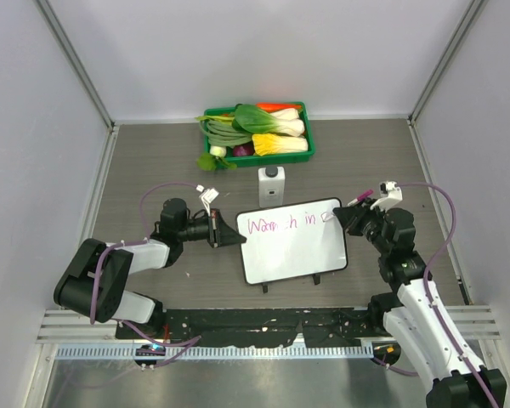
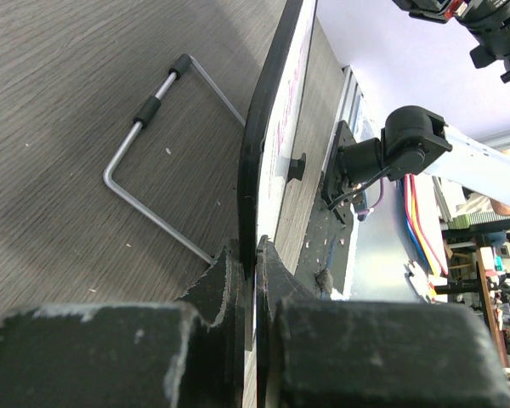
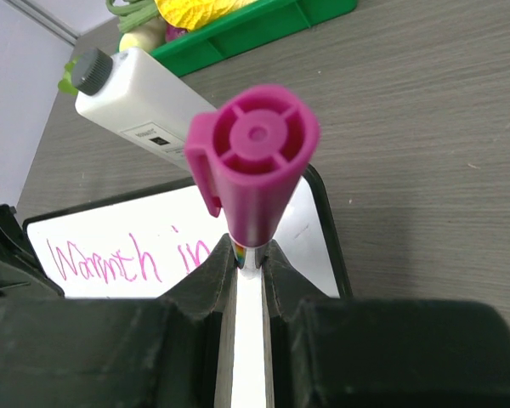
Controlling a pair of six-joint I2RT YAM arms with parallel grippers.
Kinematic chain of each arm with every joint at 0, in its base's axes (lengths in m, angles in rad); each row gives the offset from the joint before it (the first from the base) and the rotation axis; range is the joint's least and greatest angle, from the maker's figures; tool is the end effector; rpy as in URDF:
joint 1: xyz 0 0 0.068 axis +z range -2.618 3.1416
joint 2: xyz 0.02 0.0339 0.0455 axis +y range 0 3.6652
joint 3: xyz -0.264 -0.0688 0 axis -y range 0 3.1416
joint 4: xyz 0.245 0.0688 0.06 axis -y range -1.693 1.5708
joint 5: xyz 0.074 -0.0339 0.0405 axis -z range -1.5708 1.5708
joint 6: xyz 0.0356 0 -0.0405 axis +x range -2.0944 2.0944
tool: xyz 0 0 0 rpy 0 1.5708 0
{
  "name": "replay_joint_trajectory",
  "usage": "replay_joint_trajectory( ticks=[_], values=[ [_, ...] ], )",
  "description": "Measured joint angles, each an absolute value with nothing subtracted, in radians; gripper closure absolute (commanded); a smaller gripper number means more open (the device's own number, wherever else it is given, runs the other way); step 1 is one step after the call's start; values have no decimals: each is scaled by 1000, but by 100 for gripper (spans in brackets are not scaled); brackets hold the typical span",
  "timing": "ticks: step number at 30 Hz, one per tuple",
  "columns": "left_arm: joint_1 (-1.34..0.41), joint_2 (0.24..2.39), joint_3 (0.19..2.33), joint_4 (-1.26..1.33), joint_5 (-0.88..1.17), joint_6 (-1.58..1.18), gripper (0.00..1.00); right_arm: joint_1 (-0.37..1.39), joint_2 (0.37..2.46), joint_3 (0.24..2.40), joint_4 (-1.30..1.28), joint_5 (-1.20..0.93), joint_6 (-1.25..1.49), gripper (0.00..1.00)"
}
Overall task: Write a sentence on the whiteboard
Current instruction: Write on the whiteboard at the whiteboard stand.
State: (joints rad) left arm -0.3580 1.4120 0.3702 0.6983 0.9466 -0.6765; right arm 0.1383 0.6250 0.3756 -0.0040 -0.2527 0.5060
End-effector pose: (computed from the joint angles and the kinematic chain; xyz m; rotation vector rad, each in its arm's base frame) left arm 0.2174 -0.1122 0.1610 0.3892 2.0576 -1.5629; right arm 0.1604 0.0313 0.2384 0.1604 1.8634 0.6804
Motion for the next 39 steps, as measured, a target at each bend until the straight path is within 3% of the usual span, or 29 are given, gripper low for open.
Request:
replay_joint_trajectory(
  ticks=[39],
  values=[
    [-358,1412,370,698,947,-677,100,142,654,391,40,-159,514,99]
  ],
)
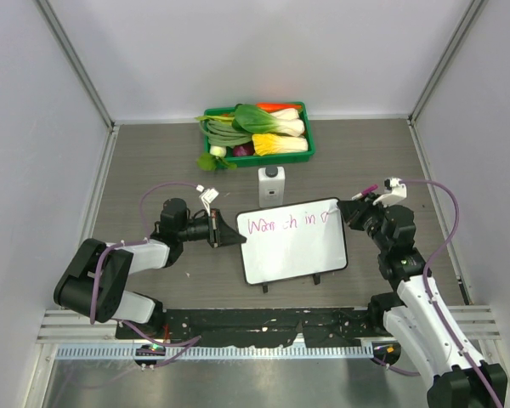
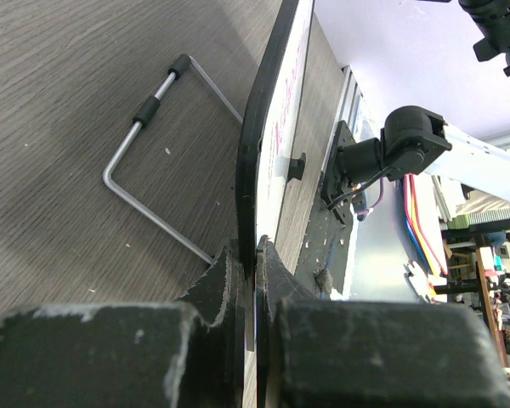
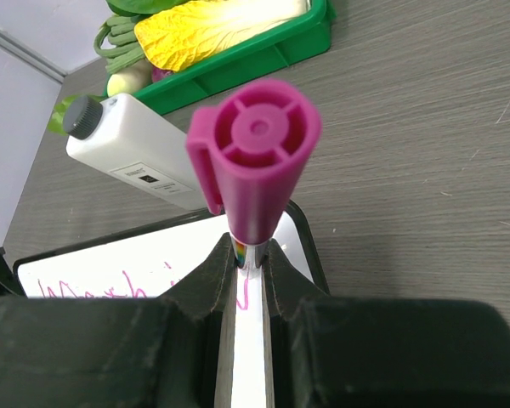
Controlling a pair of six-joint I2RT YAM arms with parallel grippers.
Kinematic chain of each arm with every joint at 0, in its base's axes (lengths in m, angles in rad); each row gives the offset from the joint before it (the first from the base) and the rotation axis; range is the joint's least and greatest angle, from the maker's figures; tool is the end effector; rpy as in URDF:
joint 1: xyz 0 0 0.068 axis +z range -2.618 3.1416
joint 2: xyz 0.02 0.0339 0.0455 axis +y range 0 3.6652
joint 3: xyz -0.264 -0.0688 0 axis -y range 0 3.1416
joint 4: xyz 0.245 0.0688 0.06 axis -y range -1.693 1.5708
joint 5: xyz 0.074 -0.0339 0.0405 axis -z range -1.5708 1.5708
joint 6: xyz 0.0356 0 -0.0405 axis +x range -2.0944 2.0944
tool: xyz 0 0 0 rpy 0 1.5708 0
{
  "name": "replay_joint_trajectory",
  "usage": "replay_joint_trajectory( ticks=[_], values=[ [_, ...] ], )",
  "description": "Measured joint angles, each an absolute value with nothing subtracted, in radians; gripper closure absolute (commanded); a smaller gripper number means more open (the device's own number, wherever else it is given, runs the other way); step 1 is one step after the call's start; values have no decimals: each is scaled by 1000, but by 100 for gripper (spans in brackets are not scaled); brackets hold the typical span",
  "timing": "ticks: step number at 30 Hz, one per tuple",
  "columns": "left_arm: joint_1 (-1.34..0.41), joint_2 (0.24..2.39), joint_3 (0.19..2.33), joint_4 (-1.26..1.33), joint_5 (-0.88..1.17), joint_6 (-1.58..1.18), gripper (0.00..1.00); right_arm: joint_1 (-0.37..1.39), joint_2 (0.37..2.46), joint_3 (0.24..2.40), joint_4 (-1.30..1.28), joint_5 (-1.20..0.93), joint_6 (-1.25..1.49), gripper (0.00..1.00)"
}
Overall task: Write a sentence on the whiteboard
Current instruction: Write on the whiteboard at the whiteboard stand.
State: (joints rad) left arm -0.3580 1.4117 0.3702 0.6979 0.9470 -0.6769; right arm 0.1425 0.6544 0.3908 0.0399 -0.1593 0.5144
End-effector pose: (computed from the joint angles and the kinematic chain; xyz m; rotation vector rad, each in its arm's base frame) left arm 0.2174 -0.1122 0.1611 0.3891 2.0579 -1.5635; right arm 0.1666 0.0296 0.2441 0.2238 1.8200 0.6093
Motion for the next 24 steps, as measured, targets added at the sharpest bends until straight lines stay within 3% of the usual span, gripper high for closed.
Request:
replay_joint_trajectory(
  ticks=[24],
  values=[
    [-358,1412,370,698,947,-676,100,142,578,375,-18,-238,514,99]
  ],
)
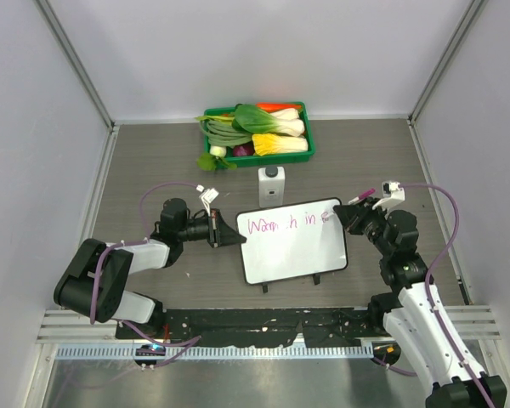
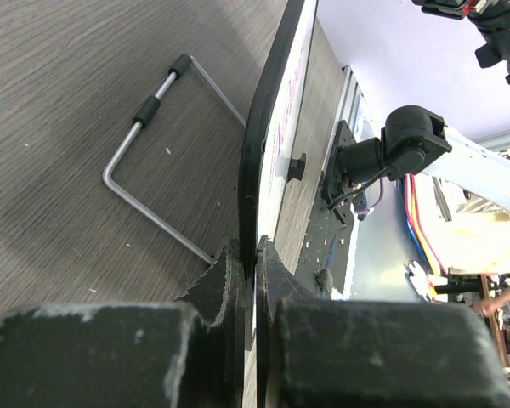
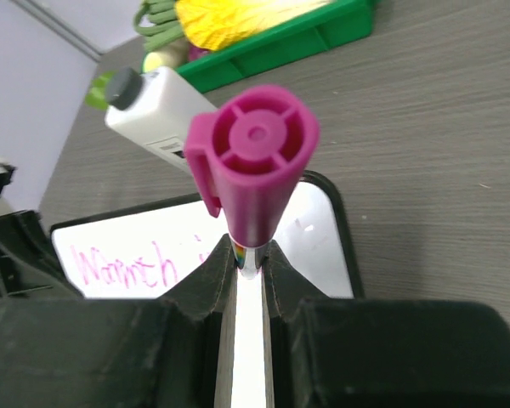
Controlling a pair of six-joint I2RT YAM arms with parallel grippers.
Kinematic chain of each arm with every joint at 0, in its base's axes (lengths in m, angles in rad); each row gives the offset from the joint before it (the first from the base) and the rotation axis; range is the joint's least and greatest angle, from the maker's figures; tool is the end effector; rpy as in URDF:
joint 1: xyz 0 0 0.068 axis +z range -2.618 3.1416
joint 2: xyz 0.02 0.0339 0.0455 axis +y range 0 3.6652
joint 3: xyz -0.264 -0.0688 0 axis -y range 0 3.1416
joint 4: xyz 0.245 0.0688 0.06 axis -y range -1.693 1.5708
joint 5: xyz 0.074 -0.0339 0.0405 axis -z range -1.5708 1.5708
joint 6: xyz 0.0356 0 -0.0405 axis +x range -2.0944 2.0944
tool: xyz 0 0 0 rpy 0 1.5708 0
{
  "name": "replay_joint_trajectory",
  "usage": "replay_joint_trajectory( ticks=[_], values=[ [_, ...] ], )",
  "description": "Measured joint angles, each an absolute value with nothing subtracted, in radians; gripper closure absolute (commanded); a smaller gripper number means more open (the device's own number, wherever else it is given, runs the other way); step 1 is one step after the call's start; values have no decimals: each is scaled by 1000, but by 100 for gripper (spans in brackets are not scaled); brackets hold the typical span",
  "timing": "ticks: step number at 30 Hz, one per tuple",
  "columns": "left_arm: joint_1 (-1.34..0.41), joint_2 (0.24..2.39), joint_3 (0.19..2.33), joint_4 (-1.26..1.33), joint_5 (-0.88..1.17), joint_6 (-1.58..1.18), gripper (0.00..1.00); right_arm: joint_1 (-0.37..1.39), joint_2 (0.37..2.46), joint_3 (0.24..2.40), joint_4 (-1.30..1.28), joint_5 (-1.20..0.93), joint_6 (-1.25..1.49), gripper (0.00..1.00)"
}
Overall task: Write a sentence on the whiteboard
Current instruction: Write on the whiteboard at the whiteboard stand.
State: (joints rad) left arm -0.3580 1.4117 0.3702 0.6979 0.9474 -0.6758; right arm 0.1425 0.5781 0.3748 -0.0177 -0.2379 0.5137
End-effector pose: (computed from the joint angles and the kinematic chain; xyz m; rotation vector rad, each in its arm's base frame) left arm 0.2174 -0.1122 0.1611 0.3905 2.0573 -1.5633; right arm 0.1541 0.0306 0.2433 0.1656 1.8302 0.6787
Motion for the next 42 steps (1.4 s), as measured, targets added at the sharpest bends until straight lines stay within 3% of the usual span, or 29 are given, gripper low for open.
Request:
replay_joint_trajectory(
  ticks=[6,13,21,32,38,42],
  values=[
    [-358,1412,370,698,947,-675,100,142,620,408,54,-318,538,99],
    [-359,1400,370,690,947,-673,100,149,876,595,113,-344,554,99],
    [-361,1390,370,675,942,-671,100,247,1100,810,123,-197,558,99],
    [-361,1389,370,674,942,-670,100,373,1525,1269,-25,-41,488,99],
    [-361,1389,370,673,942,-670,100,475,1496,1177,4,-63,455,99],
    [-361,1389,370,673,942,-670,100,479,1298,968,75,-135,477,99]
  ],
)
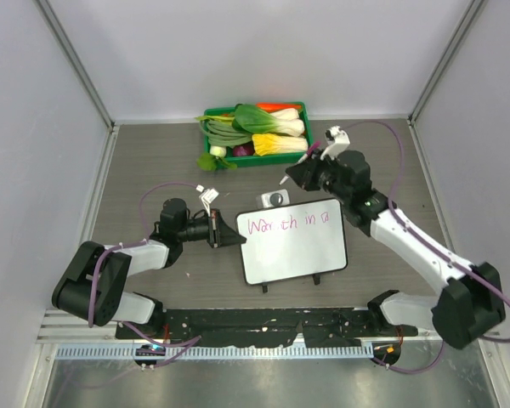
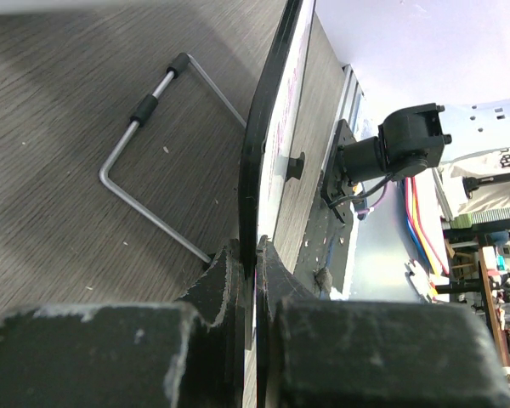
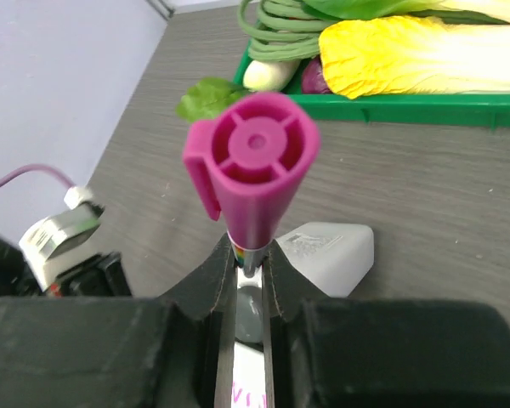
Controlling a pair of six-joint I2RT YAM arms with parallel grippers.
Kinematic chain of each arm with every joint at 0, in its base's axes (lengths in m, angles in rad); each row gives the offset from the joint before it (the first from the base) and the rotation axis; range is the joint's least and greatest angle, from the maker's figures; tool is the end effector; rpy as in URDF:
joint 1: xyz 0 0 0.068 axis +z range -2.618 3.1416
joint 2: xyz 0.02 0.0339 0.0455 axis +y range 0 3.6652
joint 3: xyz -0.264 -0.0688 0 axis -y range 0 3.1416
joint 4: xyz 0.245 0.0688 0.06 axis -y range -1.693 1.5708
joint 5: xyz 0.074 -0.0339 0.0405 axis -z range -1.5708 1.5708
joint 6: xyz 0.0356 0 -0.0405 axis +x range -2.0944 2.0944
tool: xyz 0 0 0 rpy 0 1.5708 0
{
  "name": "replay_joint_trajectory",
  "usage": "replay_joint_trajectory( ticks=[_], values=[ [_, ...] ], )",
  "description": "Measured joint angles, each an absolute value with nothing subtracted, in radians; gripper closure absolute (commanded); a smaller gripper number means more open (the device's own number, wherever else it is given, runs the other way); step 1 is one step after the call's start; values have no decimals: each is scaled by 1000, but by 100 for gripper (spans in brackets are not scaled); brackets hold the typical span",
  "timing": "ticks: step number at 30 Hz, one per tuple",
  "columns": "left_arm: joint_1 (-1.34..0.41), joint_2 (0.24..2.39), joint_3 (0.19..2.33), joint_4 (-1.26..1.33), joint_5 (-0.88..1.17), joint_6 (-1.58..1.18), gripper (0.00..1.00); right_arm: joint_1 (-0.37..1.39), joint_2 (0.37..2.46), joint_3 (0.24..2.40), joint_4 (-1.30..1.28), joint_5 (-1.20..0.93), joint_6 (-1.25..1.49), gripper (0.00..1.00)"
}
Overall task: Write a sentence on the whiteboard
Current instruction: Write on the whiteboard at the whiteboard stand.
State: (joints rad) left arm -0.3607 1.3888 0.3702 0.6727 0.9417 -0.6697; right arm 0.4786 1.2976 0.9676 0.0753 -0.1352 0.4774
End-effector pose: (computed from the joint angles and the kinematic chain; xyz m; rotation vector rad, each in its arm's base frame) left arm 0.2155 -0.1120 0.1638 0.3934 2.0573 -1.5563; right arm 0.2692 0.1451 0.3175 -0.1003 1.8948 0.7877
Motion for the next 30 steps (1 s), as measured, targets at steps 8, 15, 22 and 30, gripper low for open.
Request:
replay_joint_trajectory(
  ticks=[8,15,22,30],
  values=[
    [-361,1388,370,668,936,-669,100,476,1032,754,109,-207,526,99],
    [-362,1382,370,660,931,-668,100,476,967,636,76,-224,553,99],
    [-365,1381,370,656,916,-668,100,476,851,607,52,-218,553,99],
    [-365,1380,370,653,907,-669,100,476,802,578,52,-203,553,99]
  ],
)
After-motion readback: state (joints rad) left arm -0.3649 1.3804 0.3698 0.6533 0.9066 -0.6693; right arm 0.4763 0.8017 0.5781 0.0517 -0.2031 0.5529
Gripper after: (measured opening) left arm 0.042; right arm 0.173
